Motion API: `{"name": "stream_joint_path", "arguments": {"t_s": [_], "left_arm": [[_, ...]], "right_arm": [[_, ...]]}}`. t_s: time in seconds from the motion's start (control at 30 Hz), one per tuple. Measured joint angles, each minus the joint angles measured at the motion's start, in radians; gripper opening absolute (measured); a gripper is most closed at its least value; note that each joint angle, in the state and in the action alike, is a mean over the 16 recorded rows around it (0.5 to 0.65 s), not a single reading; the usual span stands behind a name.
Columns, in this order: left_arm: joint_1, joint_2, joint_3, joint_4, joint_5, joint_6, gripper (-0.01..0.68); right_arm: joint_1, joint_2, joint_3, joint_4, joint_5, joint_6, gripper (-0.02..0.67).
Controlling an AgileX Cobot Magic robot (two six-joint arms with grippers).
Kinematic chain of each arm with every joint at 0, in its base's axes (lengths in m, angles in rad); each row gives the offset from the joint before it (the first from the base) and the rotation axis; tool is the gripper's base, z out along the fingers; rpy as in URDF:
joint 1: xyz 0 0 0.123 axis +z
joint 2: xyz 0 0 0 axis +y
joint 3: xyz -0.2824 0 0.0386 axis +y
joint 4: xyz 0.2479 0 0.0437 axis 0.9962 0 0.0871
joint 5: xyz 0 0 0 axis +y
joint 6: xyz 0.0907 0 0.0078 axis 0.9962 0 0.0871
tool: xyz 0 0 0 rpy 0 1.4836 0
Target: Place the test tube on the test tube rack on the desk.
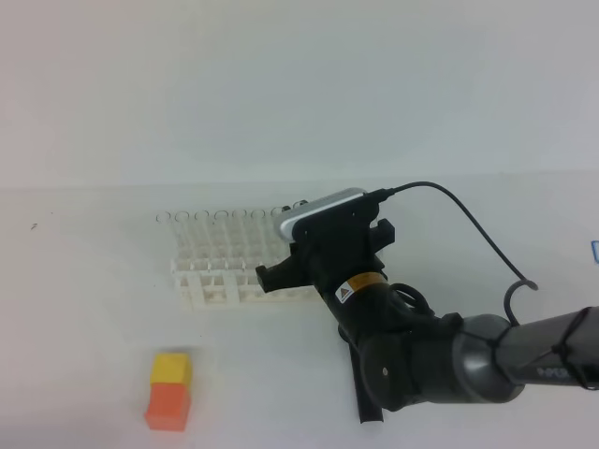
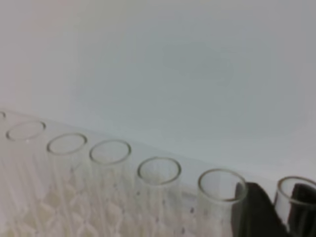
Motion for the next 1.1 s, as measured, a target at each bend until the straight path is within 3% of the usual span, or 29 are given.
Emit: {"name": "stream_joint_path", "arguments": {"t_s": [0.37, 0.63, 1.1], "left_arm": [[0.001, 0.009, -0.016, -0.001, 0.008, -0.001, -0.001], [0.0, 0.001, -0.004, 0.0, 0.001, 0.0, -0.001], [0.001, 0.005, -0.01, 0.0, 0.004, -0.001, -0.001]], "right_arm": [[0.001, -0.034, 0.004, 0.018, 0.041, -0.046, 0.22], [0.001, -0.165, 0.007, 0.032, 0.044, -0.143, 0.224], [0.001, -0.638, 0.068, -0.03, 0.087, -0.415, 0.06]]}}
